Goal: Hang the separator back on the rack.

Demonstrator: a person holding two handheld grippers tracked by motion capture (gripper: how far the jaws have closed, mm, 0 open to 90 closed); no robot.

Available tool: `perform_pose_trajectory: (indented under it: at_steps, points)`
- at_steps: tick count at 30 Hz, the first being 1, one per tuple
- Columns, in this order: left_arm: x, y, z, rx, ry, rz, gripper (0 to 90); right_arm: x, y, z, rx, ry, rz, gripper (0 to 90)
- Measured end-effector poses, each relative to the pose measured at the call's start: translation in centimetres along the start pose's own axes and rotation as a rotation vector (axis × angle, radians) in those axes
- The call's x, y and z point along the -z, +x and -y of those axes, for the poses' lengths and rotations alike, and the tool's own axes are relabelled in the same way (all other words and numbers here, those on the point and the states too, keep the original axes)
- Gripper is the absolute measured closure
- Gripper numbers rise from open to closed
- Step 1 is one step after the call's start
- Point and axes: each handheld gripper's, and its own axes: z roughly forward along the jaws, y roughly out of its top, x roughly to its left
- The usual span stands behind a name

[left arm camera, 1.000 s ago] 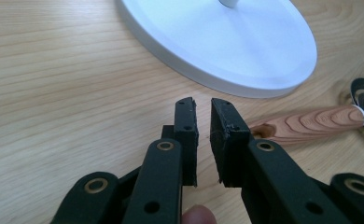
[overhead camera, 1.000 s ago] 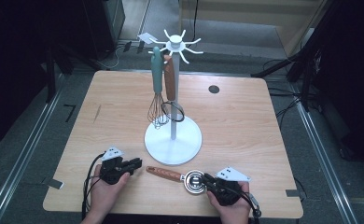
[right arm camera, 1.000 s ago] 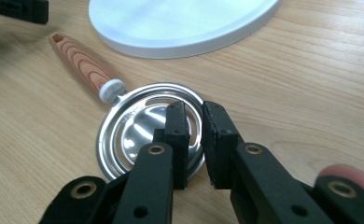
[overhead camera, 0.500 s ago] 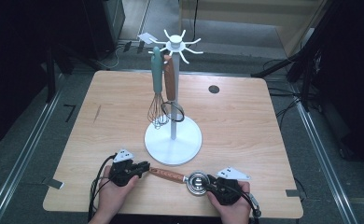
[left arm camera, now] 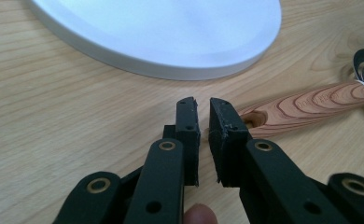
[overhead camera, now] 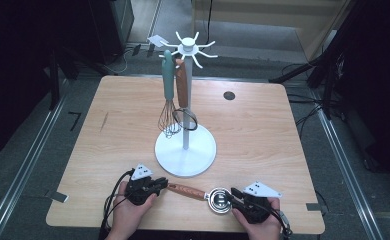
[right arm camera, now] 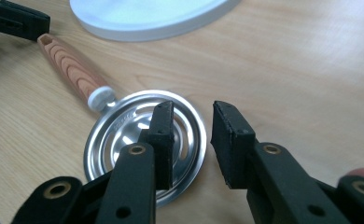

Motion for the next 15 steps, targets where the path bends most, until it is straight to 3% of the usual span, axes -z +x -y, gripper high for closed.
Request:
perform_pose_trajectory:
  at_steps: [4,10,15]
  points:
    - [-0.2,-0.4,0.0,-0.001,-0.004,0.004,82.2,0.5,-0.7,-0.5,0.099,-0.029,0.004,72.8]
    - [-0.6,-1.2,0.0,-0.017,-0.002,0.023,81.0,0.3,-1.2,-1.4,0.151,-0.035,-0.054,72.2]
    - [-0.1,-1.3,0.2,-0.026,-0.021,0.066,75.2,0.4,-1.0,-2.5,0.208,0.004,-0.109,73.7]
